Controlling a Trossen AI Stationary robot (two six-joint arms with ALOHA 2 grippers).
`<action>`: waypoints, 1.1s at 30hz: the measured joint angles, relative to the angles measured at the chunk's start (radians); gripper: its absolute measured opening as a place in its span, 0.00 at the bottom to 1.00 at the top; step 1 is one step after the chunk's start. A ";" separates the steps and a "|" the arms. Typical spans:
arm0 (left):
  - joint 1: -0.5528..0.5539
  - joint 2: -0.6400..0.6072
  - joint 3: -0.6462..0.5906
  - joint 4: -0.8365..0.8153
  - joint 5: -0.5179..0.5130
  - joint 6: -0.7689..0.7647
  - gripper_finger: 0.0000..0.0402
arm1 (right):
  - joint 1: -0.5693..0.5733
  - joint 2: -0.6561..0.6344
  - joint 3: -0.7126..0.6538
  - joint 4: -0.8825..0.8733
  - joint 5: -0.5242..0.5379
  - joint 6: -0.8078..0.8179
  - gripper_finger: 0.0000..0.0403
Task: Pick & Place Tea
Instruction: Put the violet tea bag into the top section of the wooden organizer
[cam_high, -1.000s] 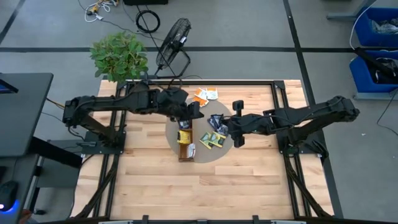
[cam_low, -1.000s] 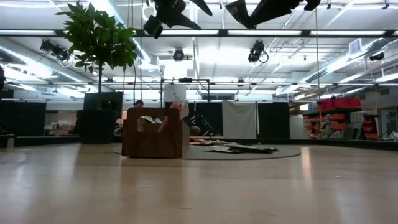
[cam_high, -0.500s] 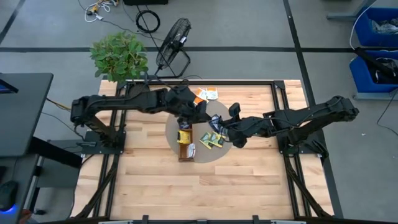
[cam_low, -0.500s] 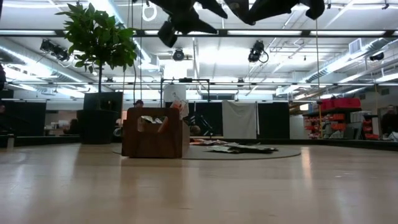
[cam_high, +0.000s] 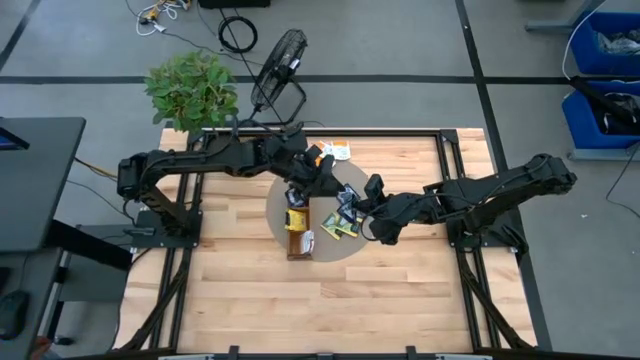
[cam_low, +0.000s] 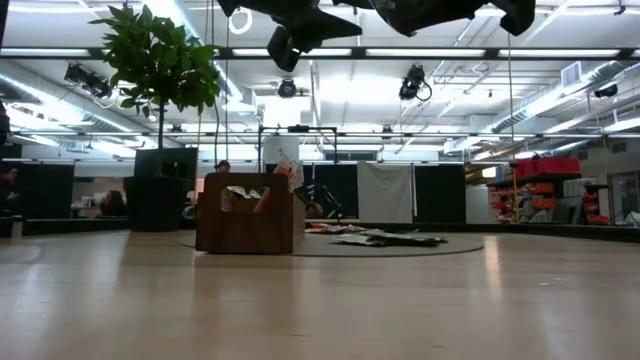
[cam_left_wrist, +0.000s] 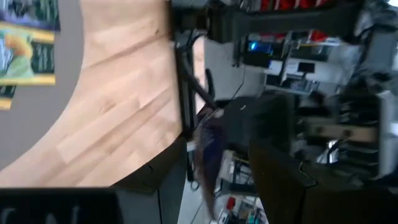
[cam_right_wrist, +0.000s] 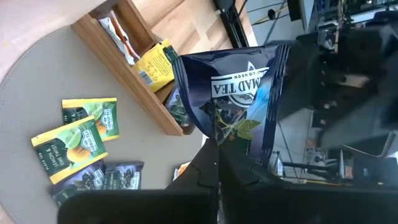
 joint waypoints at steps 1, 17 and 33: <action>-0.001 0.002 0.000 0.000 0.003 0.000 0.45 | 0.000 0.000 0.000 -0.001 -0.006 -0.008 0.00; -0.024 0.038 0.000 0.042 0.050 -0.025 0.45 | 0.000 0.085 -0.001 0.032 -0.039 -0.077 0.00; -0.014 0.061 0.000 -0.027 0.040 0.002 0.45 | 0.013 0.087 -0.001 0.078 -0.005 -0.163 0.00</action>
